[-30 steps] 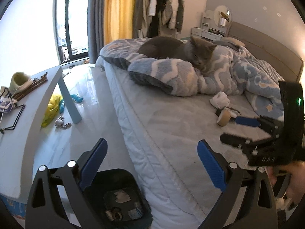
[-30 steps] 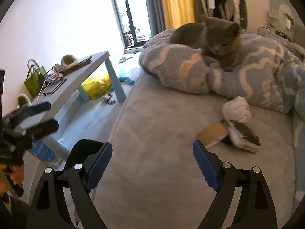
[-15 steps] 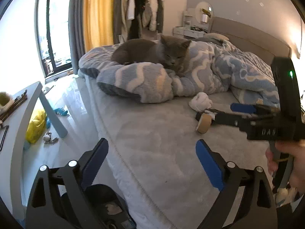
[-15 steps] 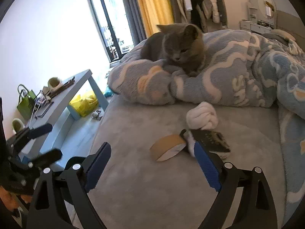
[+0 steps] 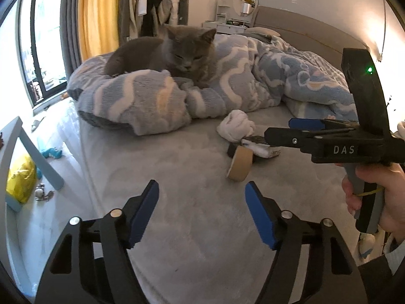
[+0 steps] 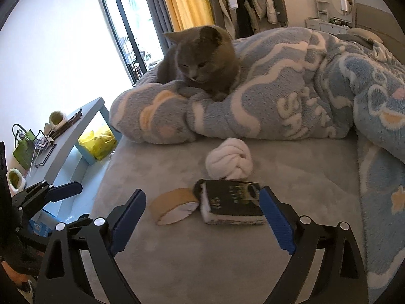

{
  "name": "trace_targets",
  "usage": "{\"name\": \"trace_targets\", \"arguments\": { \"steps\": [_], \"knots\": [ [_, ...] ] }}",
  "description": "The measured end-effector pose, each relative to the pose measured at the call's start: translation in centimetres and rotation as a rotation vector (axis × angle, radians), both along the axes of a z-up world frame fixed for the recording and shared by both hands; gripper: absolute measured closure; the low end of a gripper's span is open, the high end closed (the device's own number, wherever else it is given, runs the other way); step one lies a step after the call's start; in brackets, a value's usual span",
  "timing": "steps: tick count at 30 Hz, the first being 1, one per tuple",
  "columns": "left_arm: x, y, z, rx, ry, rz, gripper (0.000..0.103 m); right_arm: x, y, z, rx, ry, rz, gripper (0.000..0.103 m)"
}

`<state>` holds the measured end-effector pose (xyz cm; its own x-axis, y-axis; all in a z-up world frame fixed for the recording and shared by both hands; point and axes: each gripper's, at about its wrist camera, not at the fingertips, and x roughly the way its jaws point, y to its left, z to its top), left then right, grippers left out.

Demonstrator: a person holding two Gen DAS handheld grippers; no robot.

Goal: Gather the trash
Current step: 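Move both tools back over the bed toward the tape roll and knotted sock, then grasp the brown tape roll with the left tool while the right tool grasps the white knotted sock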

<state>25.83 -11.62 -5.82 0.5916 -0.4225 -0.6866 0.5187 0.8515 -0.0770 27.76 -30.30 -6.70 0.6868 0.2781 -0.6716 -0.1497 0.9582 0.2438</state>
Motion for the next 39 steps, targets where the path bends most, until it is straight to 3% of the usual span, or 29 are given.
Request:
{"name": "trace_targets", "arguments": {
  "steps": [5,19,29,39],
  "knots": [
    [1.2,-1.2,-0.6,-0.041,0.038,-0.030,0.039,1.0,-2.0,-0.4,0.026,0.015,-0.023,0.011],
    [3.4,-5.1,-2.8,-0.031,0.091,-0.142,0.049,3.6,-4.6,-1.8,0.086,0.059,-0.042,0.011],
    [4.9,-6.9,-4.2,-0.005,0.134,-0.191,0.074,5.6,-5.0,-2.7,0.086,0.085,-0.036,0.011],
    [6.1,-7.3,-4.2,-0.010,0.158,-0.209,0.076,7.3,-4.5,-3.1,0.091,0.099,-0.015,0.011]
  ]
}}
